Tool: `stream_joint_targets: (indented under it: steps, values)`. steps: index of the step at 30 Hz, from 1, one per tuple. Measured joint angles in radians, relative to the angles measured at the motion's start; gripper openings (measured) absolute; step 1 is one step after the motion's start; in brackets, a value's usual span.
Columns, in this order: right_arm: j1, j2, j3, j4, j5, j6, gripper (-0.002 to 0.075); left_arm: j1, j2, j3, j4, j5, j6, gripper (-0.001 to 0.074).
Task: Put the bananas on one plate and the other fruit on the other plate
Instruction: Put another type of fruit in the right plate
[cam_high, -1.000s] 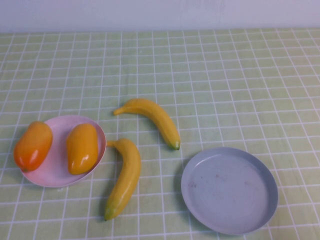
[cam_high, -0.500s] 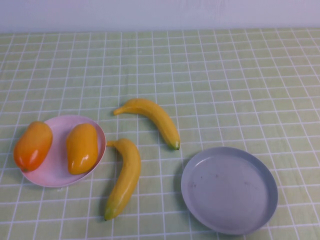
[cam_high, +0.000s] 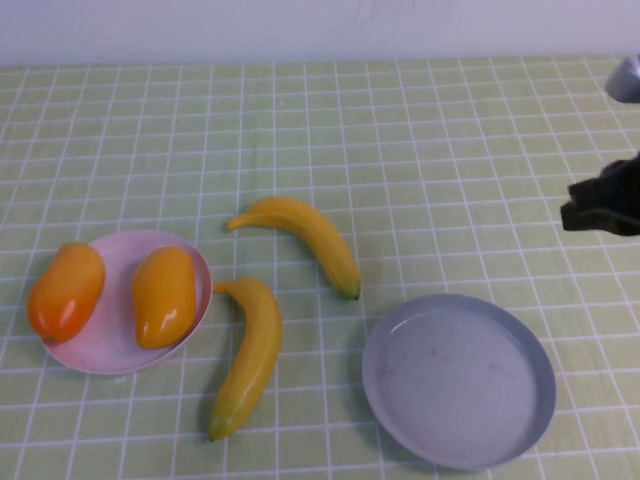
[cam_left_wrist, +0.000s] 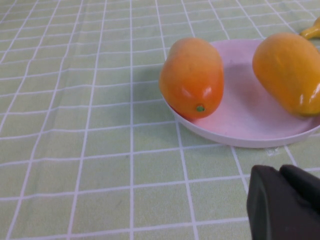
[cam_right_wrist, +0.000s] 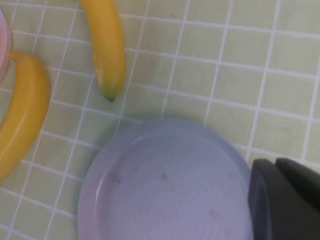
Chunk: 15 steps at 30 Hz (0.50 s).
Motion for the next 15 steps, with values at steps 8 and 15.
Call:
stream_joint_targets:
  steps: [8,15]
  values:
    - [0.2,0.277,-0.349,-0.124,0.014,-0.003,-0.0017,0.0,0.0,0.0,0.0,0.0,0.0,0.0]
    - [0.338,0.506,-0.601,-0.244,0.061,-0.041,-0.0005,0.0,0.0,0.0,0.0,0.0,0.0,0.0]
